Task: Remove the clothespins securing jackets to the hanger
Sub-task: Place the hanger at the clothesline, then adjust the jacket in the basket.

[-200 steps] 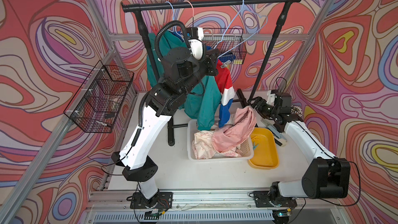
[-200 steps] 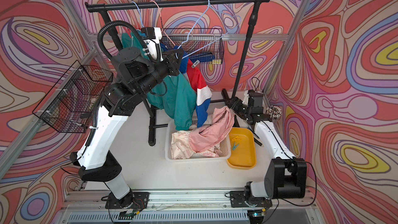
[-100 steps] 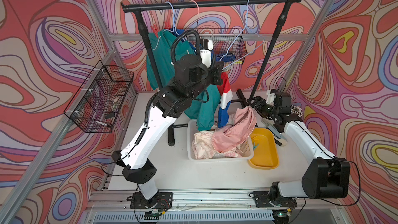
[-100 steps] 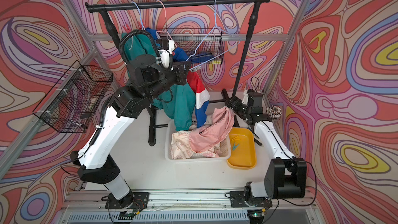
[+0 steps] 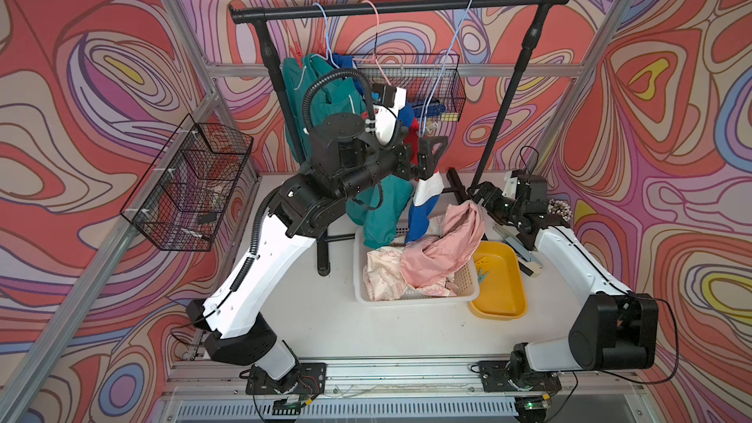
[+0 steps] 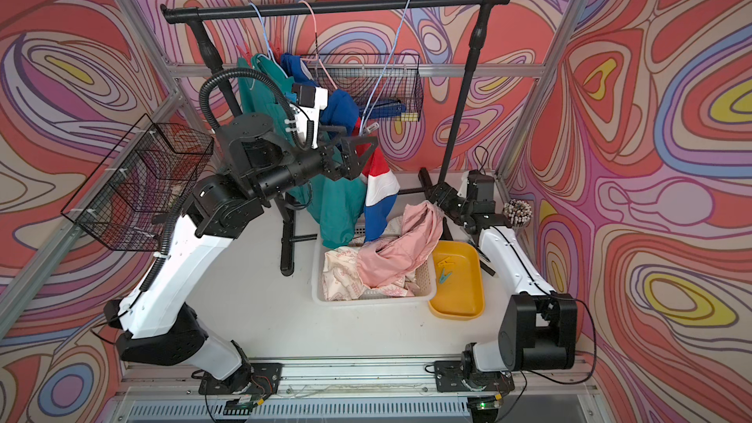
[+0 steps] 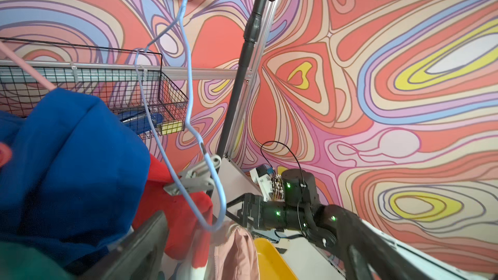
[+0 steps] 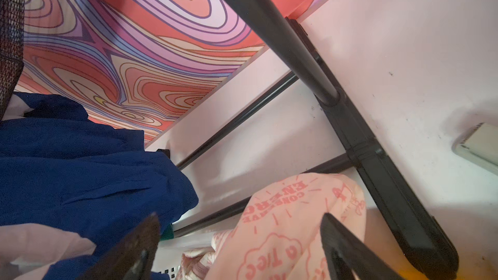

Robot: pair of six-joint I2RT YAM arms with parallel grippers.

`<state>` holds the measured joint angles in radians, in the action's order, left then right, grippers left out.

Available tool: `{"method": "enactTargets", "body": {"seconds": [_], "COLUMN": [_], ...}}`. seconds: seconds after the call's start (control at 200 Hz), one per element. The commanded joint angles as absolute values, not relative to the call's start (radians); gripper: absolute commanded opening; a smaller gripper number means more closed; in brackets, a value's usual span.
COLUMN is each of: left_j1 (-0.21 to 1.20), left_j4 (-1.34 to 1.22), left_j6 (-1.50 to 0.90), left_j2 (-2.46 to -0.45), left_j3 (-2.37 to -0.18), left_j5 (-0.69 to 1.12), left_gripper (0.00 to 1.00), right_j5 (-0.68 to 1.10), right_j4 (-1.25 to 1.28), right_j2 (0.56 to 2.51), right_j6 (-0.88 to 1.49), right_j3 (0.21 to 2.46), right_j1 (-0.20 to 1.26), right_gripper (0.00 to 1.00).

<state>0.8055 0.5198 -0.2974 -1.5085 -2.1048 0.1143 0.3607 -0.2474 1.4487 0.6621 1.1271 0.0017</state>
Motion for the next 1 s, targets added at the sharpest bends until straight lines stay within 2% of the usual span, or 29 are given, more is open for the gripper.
{"method": "enactTargets", "body": {"seconds": [0.0, 0.16, 0.24, 0.341, 0.426, 0.476, 0.726, 0.992], "left_j1": [0.807, 0.807, 0.806, 0.807, 0.807, 0.807, 0.806, 0.806], "left_j4": [0.497, 0.544, 0.566, 0.558, 0.585, 0.610, 0.599, 0.556], "left_j6": [-0.233, -0.211, -0.225, -0.260, -0.277, -0.283, -0.307, -0.318], "left_j2": [-1.368, -1.154, -1.038, -0.884, -0.805, -0.784, -0.823, -0.864], "left_j3": [-1.986, -1.723, -1.583, -1.412, -1.333, -1.307, -1.220, -1.165], "left_j5": [0.169, 0.119, 0.070, 0.023, -0.003, -0.026, -0.061, -0.083], "left_gripper": [1.00, 1.00, 1.00, 1.00, 1.00, 1.00, 1.00, 1.00], "right_j5": [0.373, 0.361, 0.356, 0.354, 0.335, 0.322, 0.173, 0.137], "right_j4": [-0.243, -0.244, -0.237, -0.244, -0.245, -0.236, -0.118, 0.052], "right_j2": [1.484, 1.524, 1.531, 1.515, 1.478, 1.449, 1.375, 1.538], "right_j6": [0.642, 0.634, 0.637, 0.643, 0.665, 0.684, 0.833, 0.960], "right_j3": [1.156, 1.174, 1.170, 1.167, 1.146, 1.119, 0.927, 0.726], "right_j1": [0.042, 0.137, 0.184, 0.255, 0.323, 0.365, 0.577, 0.605], "right_gripper": [0.92, 0.82, 0.73, 0.45, 0.12, 0.00, 0.00, 0.00]}}
